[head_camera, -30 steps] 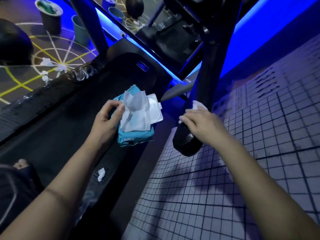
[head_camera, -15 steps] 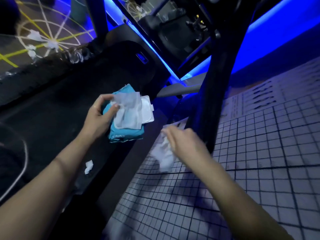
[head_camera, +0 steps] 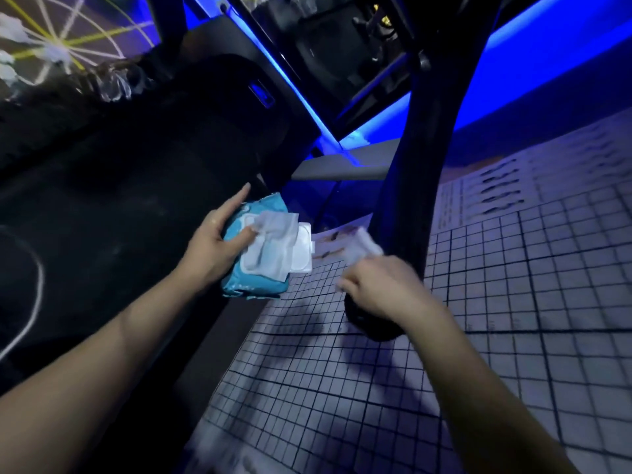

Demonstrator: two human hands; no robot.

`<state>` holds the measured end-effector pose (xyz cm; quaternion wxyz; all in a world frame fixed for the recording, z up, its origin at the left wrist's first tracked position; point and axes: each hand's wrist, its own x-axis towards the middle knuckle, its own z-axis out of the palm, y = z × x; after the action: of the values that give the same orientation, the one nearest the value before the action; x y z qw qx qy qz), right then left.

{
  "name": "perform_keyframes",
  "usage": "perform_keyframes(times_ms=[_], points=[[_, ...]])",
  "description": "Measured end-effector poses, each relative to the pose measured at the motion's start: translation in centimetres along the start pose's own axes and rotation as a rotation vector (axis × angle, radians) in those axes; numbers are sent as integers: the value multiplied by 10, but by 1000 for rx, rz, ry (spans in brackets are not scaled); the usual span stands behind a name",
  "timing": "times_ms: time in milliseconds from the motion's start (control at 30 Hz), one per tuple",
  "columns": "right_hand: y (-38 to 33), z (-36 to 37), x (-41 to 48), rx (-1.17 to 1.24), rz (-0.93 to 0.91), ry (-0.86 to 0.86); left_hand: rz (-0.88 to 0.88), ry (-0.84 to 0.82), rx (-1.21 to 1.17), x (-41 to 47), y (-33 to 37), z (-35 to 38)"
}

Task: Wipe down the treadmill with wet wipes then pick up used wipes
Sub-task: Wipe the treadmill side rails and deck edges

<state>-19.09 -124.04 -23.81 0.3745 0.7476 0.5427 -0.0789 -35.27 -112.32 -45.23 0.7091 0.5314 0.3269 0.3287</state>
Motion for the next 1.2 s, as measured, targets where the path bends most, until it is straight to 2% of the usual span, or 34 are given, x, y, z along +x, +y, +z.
perform_keyframes(times_ms=[133,200,267,433,500,600,667,700,800,867,933,1000,1033,1100,1200], points=[[-67,47,-7,-178,-116,-198,-20,18,-51,0,-4,-5],[-82,70,-12,-90,-122,-259,-30,48,-50,-3,-8,-12],[-79,75,-20,27,-133,-193,-29,71,-41,-10,-10,-19],[-51,43,-57,613,-149,209,-39,151,-44,-32,-4,-11],[-37,30,-74,800,-76,528,-31,174,-57,-42,2,-5],[3,27,-96,944,177,1101,-14,182,-63,-55,8,3],[26,38,-100,901,212,1306,19,191,-22,-65,13,9],[30,49,-96,826,132,1325,31,197,-7,-70,15,11],[16,96,-67,506,-223,1185,62,221,33,-82,15,17],[2,131,-46,225,-307,1258,82,256,63,-89,17,23],[-13,152,-29,81,-374,1299,99,284,95,-98,20,27],[-27,162,-23,-36,-403,1138,100,295,98,-107,24,31],[-29,167,-21,-88,-367,944,95,299,102,-111,28,34],[-28,173,-22,59,-243,624,97,337,112,-118,30,37],[-29,180,-35,236,-210,692,125,420,119,-126,29,37]])
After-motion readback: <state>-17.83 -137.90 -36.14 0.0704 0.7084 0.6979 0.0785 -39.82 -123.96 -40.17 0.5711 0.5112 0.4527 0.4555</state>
